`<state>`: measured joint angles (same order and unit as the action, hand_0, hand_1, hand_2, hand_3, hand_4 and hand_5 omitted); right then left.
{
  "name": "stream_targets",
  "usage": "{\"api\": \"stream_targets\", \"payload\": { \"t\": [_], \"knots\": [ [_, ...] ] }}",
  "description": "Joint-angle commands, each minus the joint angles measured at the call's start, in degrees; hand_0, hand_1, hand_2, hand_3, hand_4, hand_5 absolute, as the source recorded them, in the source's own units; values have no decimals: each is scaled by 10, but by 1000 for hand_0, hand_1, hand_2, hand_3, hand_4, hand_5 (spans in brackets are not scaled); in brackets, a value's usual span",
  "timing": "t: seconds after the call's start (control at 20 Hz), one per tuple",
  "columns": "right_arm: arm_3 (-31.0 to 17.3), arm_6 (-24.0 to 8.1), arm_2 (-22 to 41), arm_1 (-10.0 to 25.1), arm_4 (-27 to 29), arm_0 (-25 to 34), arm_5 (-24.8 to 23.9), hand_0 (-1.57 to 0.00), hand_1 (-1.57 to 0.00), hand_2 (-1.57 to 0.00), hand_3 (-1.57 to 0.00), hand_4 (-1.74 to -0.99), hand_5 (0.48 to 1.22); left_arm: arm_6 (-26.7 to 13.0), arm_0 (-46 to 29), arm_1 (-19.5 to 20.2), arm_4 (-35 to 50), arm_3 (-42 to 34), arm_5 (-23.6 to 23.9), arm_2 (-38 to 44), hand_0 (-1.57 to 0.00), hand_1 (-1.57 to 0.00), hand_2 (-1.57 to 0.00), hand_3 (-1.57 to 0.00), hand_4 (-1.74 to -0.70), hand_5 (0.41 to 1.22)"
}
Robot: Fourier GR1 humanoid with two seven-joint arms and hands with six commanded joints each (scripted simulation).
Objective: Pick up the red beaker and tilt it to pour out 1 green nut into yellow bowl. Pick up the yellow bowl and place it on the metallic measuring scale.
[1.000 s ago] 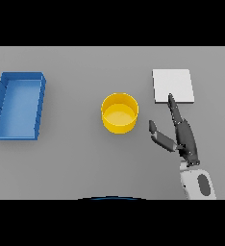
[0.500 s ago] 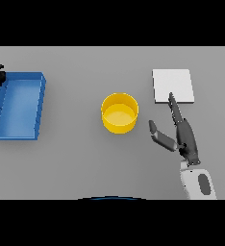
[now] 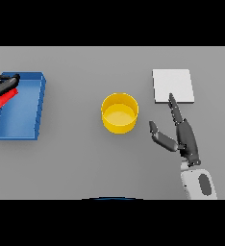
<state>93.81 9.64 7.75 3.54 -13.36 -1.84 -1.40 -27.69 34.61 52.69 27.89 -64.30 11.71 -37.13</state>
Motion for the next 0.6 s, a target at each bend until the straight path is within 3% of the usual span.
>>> {"api": "stream_targets", "payload": {
  "t": [0.0,0.2,0.35,0.45,0.55],
  "knots": [
    [6,2,-3,3,9,-3,6,1,1,1,1,-1145,685,0,3,2,-12,2,-2,-7,-410,-361,-343,-289,-762,651],
    [5,-10,1,2,-4,-1,-2,1,1,1,1,-1164,688,20,13,-17,-31,38,8,-11,-167,-147,-140,-118,-724,647],
    [6,-21,4,1,-16,2,-9,1,1,1,1,-1178,679,22,29,-25,-44,52,24,-11,-85,-75,-71,-60,-705,653],
    [9,-41,16,7,-48,5,-17,1,1,1,1,-1163,677,47,23,-20,-42,43,42,-1,-54,-48,-45,-38,-711,663],
    [14,-26,29,25,-53,11,8,1,1,1,1,-1132,703,59,13,-23,-42,39,52,0,-34,-30,-29,-24,-710,679]
  ]
}}
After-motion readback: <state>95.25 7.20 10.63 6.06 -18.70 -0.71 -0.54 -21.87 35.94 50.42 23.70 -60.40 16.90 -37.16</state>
